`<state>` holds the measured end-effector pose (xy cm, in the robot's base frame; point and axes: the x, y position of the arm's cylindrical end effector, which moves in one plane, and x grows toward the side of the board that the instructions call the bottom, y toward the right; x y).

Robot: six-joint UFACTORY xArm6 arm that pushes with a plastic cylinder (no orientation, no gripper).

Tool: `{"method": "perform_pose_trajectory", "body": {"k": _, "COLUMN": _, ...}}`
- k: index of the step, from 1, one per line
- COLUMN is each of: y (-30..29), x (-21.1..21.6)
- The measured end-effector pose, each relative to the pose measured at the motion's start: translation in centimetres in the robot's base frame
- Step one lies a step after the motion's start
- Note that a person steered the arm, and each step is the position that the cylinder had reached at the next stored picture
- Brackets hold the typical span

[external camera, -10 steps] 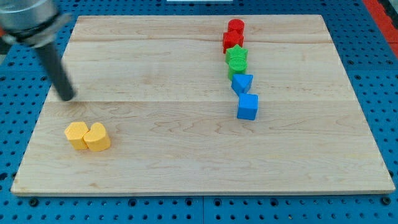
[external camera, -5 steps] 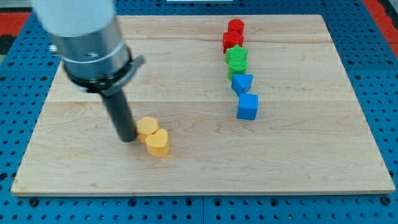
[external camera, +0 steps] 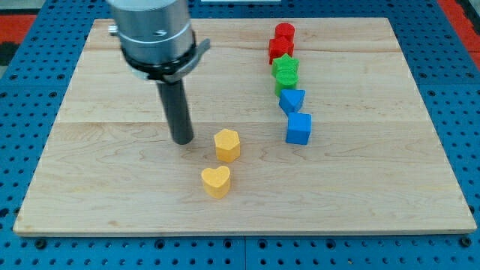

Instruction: Place the yellow hexagon diagonally to the top right of the yellow heart

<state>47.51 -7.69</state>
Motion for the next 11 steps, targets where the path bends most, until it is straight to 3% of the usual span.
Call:
{"method": "perform_pose_trajectory", "body": {"k": 1, "y": 4.3, "x": 0.4}}
{"method": "perform_pose_trajectory", "body": {"k": 7, "y": 4.7, "x": 2.6}}
{"method": "perform_pose_trajectory", "body": {"k": 10, "y": 12.3, "x": 3.0}}
{"method": "perform_pose_trajectory", "body": {"k": 11, "y": 9.4, "x": 1.1}}
